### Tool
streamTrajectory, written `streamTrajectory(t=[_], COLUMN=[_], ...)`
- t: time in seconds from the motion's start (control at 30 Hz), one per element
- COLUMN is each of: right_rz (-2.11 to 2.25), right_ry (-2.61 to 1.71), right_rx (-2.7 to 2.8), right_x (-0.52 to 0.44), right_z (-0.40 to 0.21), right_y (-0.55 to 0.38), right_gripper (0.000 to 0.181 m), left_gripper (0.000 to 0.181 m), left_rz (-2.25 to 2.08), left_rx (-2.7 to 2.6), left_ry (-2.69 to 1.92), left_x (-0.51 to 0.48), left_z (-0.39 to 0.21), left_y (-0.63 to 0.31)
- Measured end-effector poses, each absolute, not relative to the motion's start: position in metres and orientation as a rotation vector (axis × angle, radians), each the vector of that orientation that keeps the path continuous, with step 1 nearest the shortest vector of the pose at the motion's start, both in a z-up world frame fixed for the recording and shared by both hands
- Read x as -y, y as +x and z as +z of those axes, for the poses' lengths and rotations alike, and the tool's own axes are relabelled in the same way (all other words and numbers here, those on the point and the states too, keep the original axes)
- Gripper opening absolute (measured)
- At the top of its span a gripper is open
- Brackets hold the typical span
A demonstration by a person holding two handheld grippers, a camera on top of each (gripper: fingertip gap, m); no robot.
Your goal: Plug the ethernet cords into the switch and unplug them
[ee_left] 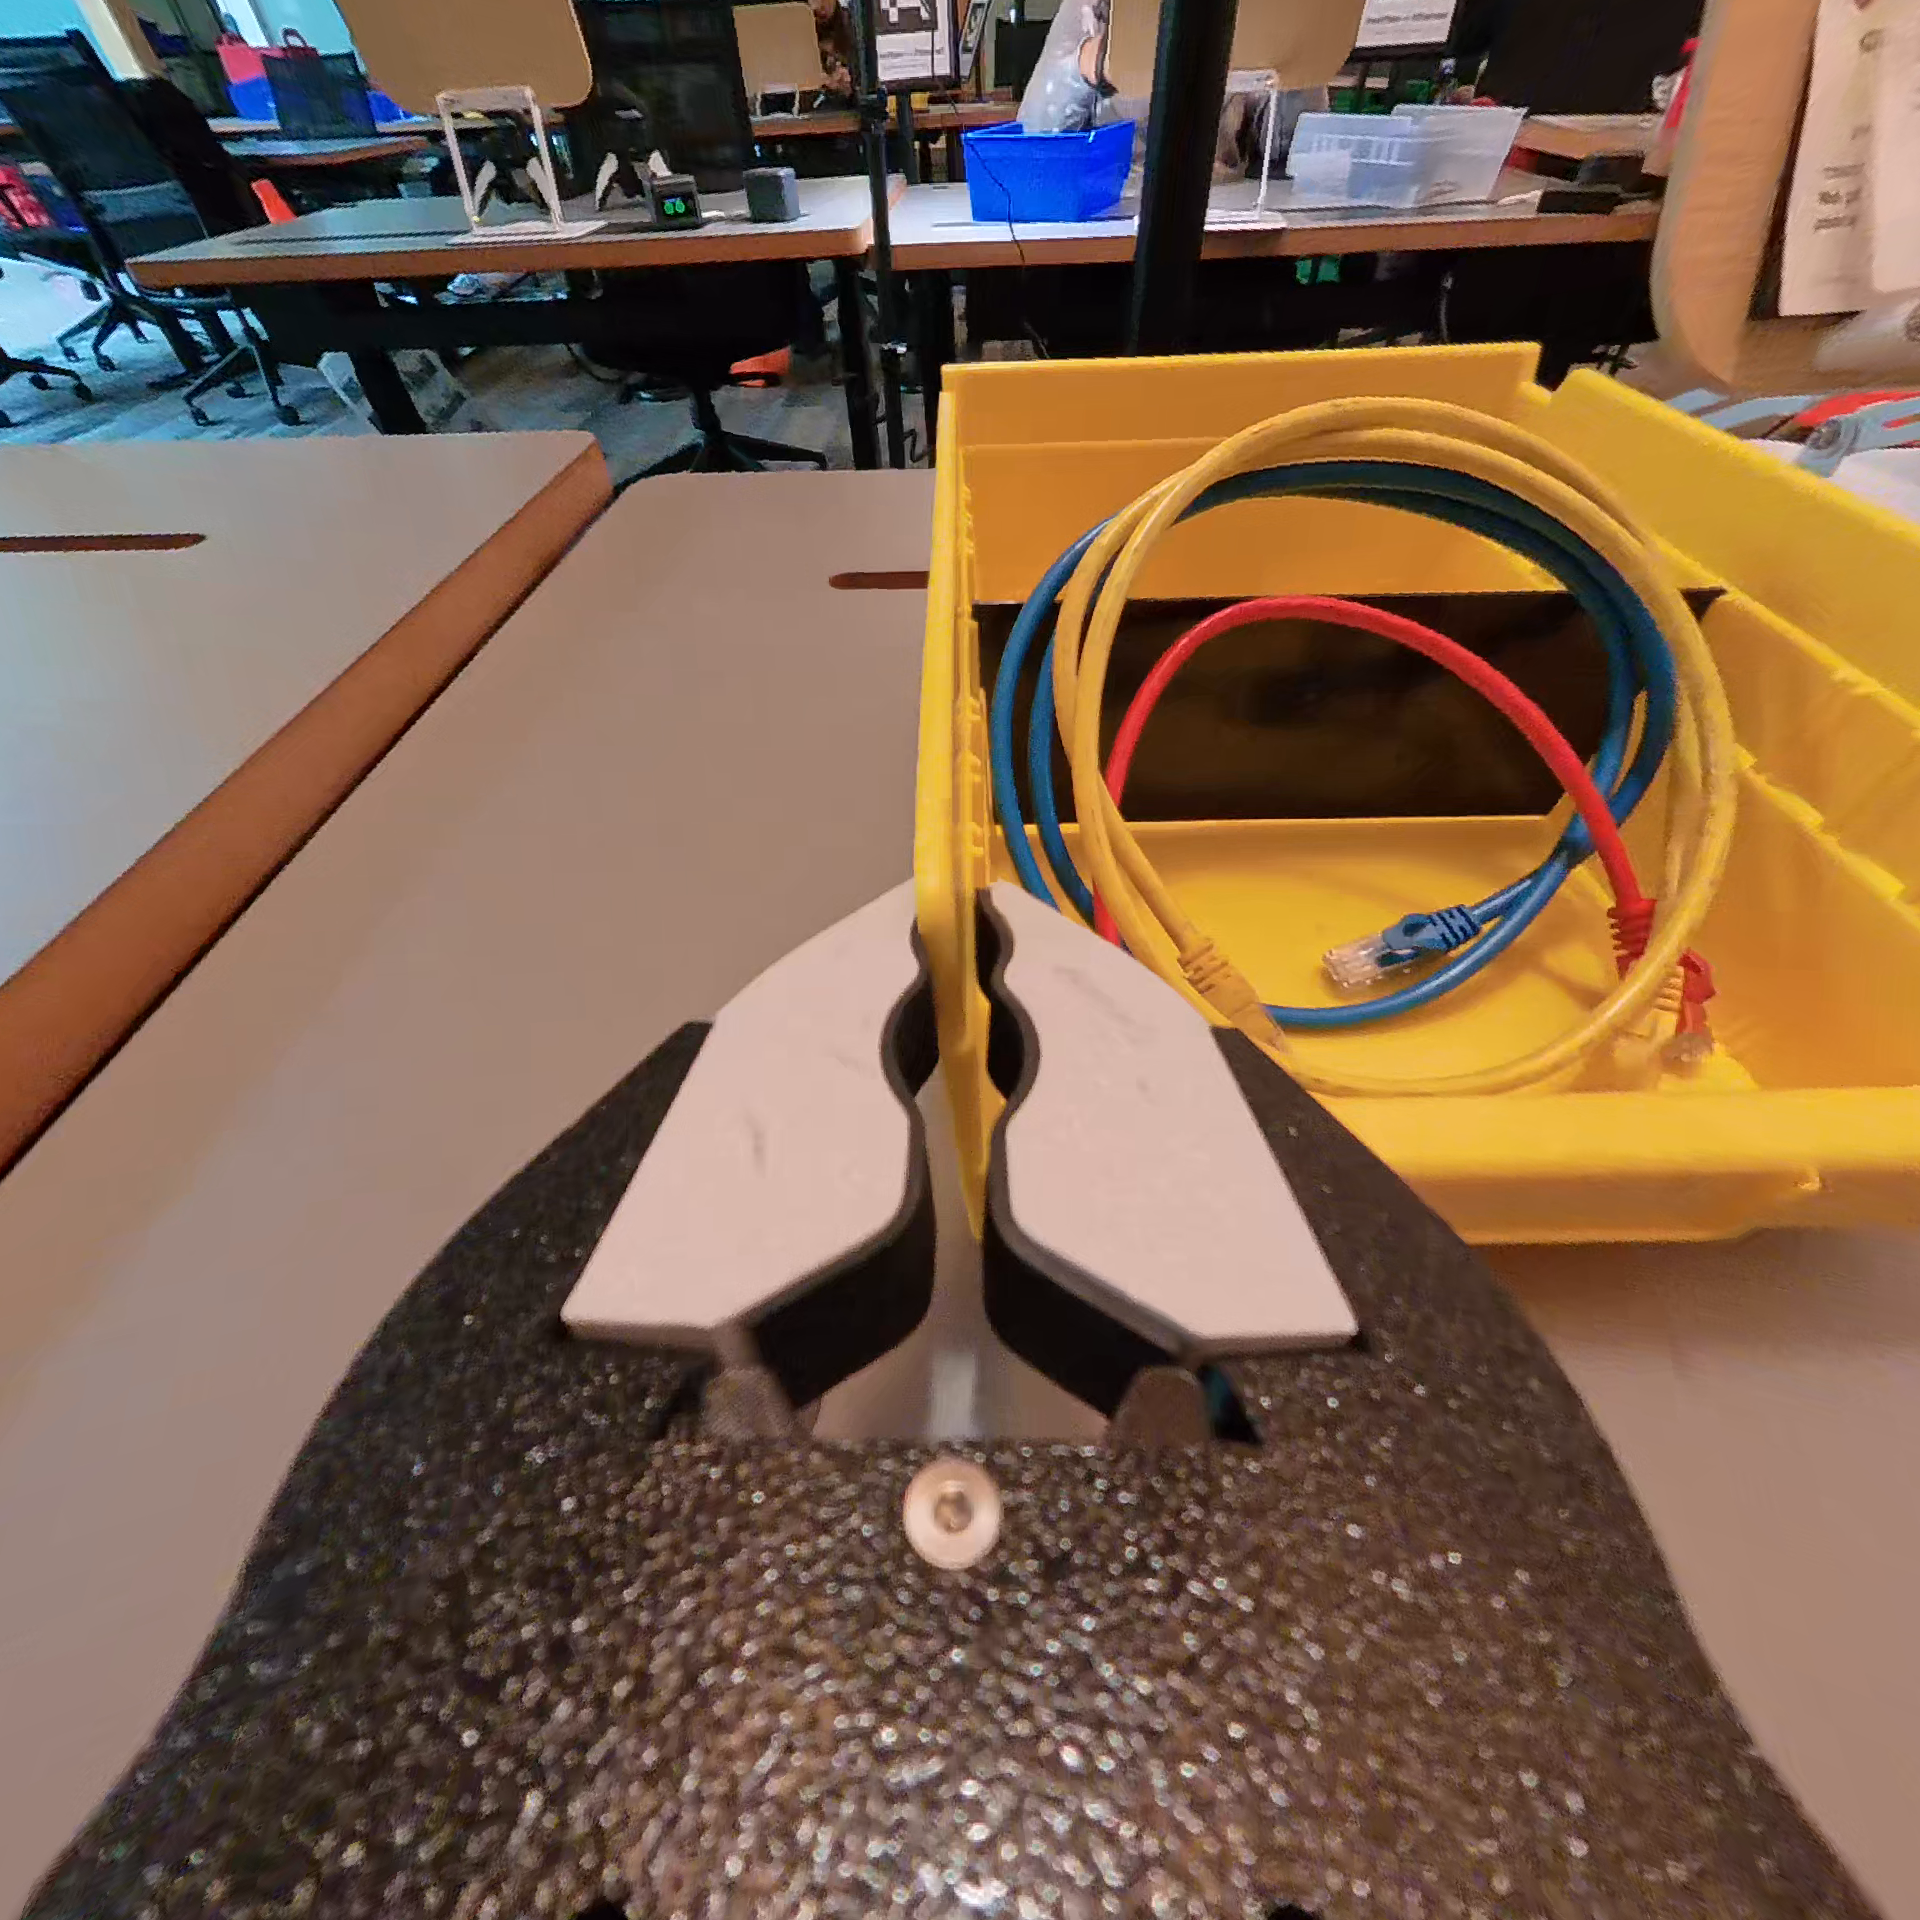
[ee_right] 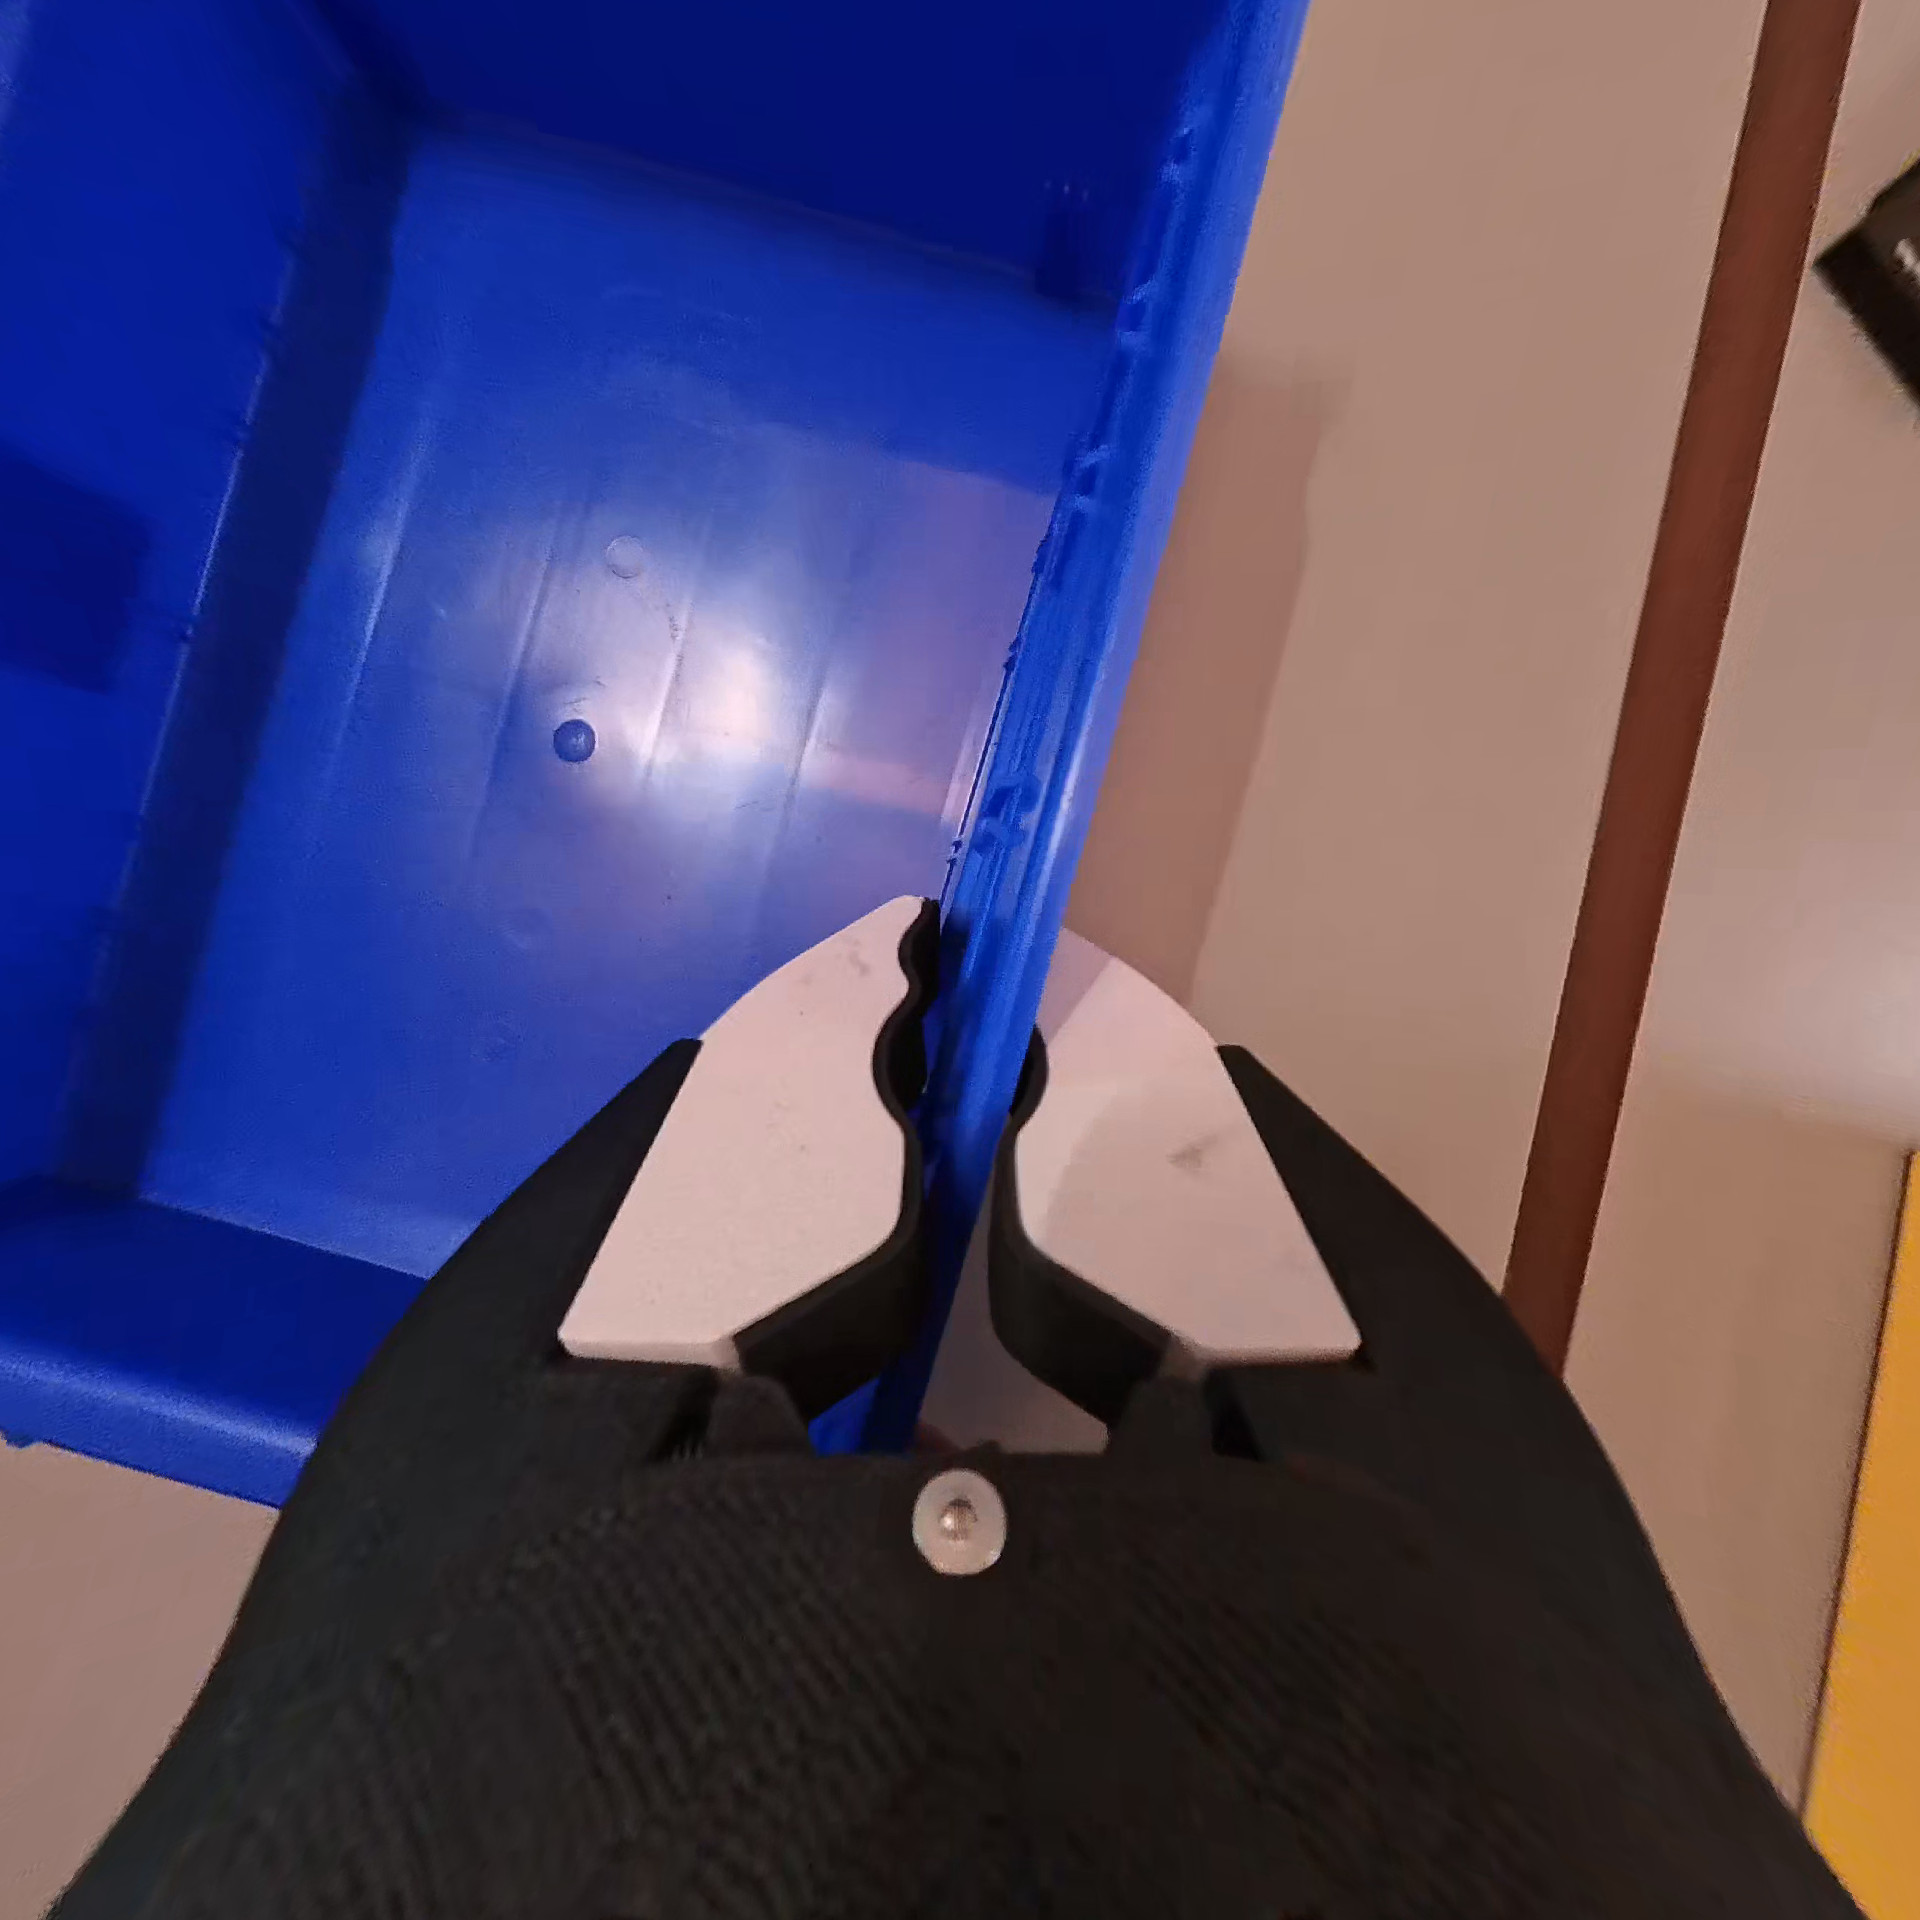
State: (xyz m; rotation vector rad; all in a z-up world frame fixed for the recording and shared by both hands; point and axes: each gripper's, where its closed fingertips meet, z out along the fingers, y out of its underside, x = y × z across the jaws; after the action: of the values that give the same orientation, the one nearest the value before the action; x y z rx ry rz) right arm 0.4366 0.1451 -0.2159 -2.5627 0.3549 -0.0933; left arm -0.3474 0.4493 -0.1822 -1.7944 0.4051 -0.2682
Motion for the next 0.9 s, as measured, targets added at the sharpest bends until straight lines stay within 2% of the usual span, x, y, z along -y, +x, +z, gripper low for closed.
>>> streamTrajectory(t=[0.07,0.13,0.17,0.23,0.27,0.37,0.43,0.53,0.6,0.7,0.77,0.83,0.9], right_rz=[-0.176,-0.457,-0.535,-0.535,-0.514,-0.778,-0.543,0.003,0.284,0.457,0.426,0.332,0.171], right_ry=[-2.573,-2.52,-2.476,-2.368,-2.32,-2.109,-2.123,-1.875,-1.726,-1.734,-1.813,-1.889,-1.965], right_rx=[-0.323,-0.346,-0.342,-0.253,-0.166,-0.004,0.163,0.305,0.407,0.453,0.503,0.585,0.661], right_x=[-0.147,-0.138,-0.133,-0.136,-0.142,-0.157,-0.182,-0.22,-0.229,-0.243,-0.248,-0.25,-0.249], right_z=[-0.212,-0.192,-0.178,-0.15,-0.139,-0.096,-0.103,-0.091,-0.089,-0.113,-0.142,-0.167,-0.183], right_y=[0.439,0.453,0.449,0.415,0.39,0.344,0.279,0.155,0.083,0.03,0.023,0.029,0.053], right_gripper=[0.011,0.049,0.06,0.073,0.08,0.077,0.081,0.084,0.085,0.089,0.089,0.09,0.094], left_gripper=[0.003,0.003,0.007,0.028,0.03,0.034,0.049,0.084,0.086,0.089,0.091,0.078,0.079], left_rz=[-0.264,-0.3,-0.302,-0.268,-0.259,-0.254,-0.268,-0.294,-0.276,-0.163,-0.093,-0.097,-0.071], left_rx=[-0.385,-0.406,-0.425,-0.437,-0.456,-0.523,-0.624,-0.843,-0.951,-0.97,-0.988,-1.068,-1.114], left_ry=[-1.803,-1.833,-1.859,-1.871,-1.861,-1.854,-1.932,-2.141,-2.273,-2.435,-2.572,-2.689,-2.766], left_x=[-0.455,-0.455,-0.453,-0.45,-0.449,-0.455,-0.466,-0.484,-0.504,-0.55,-0.571,-0.575,-0.579], left_z=[-0.182,-0.182,-0.181,-0.164,-0.15,-0.101,-0.08,-0.073,-0.077,-0.092,-0.112,-0.136,-0.159], left_y=[-0.356,-0.357,-0.358,-0.363,-0.362,-0.346,-0.322,-0.279,-0.257,-0.239,-0.232,-0.22,-0.209])
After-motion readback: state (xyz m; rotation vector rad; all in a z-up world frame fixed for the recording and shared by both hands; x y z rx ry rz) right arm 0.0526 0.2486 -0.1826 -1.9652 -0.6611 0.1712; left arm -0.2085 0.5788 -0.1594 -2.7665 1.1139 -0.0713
